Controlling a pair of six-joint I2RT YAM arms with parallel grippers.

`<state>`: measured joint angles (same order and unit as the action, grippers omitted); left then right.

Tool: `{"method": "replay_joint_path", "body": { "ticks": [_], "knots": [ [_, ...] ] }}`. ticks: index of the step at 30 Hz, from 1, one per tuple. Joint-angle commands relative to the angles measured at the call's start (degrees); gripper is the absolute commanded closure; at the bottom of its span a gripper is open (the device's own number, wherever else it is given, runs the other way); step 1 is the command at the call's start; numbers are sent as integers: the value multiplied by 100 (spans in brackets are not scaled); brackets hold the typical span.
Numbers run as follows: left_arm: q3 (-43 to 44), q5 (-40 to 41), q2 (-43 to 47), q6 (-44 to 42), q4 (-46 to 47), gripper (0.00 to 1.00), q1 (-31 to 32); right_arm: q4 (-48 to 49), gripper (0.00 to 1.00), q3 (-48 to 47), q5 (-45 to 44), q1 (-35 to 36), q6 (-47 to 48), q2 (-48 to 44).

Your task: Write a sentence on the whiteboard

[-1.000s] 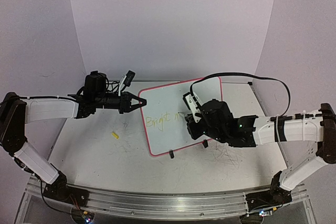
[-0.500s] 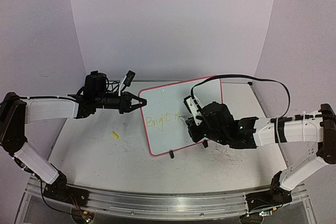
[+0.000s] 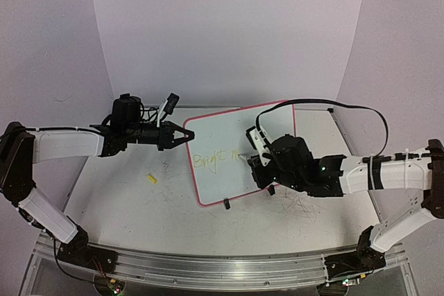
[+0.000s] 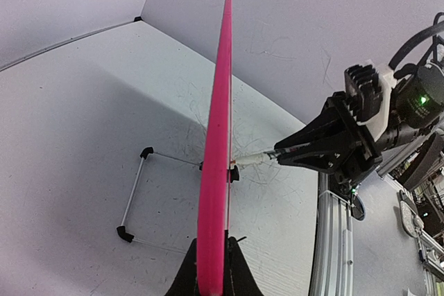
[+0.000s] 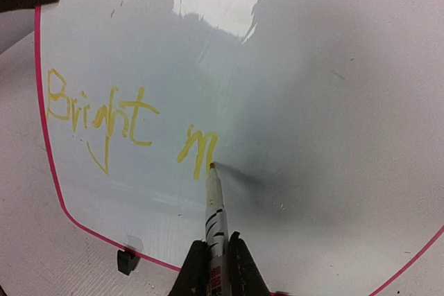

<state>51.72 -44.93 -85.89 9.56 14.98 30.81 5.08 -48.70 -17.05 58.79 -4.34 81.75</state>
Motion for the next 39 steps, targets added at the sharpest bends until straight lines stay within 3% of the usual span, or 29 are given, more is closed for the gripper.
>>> {"method": "replay_joint_path", "body": {
  "ticks": [1,20,27,39],
  "knots": [
    [13,379,2,-850,-329,100,48,388,100,87,115,-38,123,-786],
    [57,491,44,-884,-446,100,83,547,100,367,769,-227,610,-659],
    [100,530,46,-921,-582,100,83,486,100,352,247,-222,491,-598],
    [108,525,24,-919,-601,100,103,449,100,272,214,-226,522,-547]
  ]
}}
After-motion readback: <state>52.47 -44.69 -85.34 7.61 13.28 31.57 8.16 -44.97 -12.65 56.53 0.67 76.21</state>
